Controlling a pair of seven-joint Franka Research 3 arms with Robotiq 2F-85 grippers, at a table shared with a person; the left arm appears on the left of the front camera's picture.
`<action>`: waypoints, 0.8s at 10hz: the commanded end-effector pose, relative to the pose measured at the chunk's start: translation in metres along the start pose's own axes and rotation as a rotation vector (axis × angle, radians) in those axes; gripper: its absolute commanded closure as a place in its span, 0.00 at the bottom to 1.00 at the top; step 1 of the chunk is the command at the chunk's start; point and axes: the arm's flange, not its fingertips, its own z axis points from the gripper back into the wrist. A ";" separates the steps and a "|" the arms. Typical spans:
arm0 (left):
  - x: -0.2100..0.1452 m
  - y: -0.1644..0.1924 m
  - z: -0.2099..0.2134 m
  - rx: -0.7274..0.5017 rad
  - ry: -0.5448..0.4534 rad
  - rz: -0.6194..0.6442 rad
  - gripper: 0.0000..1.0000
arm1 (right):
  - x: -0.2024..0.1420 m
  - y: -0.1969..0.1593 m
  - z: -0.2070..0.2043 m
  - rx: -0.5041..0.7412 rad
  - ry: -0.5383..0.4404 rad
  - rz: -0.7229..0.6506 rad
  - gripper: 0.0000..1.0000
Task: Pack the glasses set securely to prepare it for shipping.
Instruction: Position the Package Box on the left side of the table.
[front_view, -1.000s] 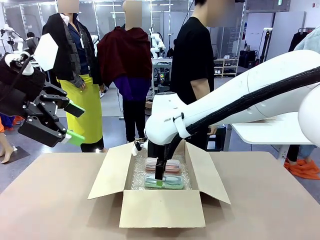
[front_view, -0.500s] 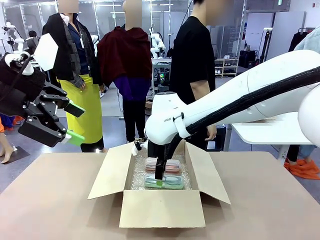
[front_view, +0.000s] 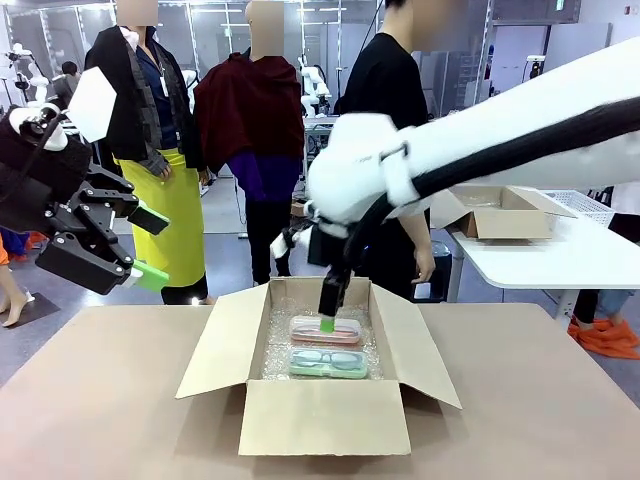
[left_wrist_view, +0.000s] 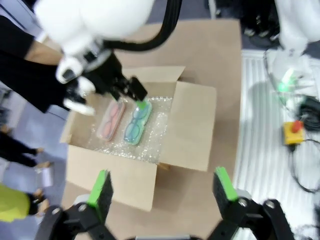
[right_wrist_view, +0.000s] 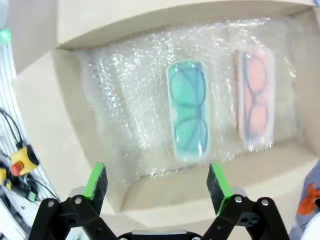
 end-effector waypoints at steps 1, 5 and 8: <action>-0.001 -0.001 0.002 -0.013 0.004 -0.004 0.00 | -0.075 0.021 0.011 -0.025 -0.154 -0.101 0.00; -0.001 -0.001 0.002 -0.013 0.004 -0.004 0.00 | -0.241 0.046 0.053 -0.091 -0.415 -0.395 0.00; -0.001 -0.001 0.002 -0.013 0.004 -0.004 0.00 | -0.352 0.056 0.078 -0.136 -0.530 -0.625 0.00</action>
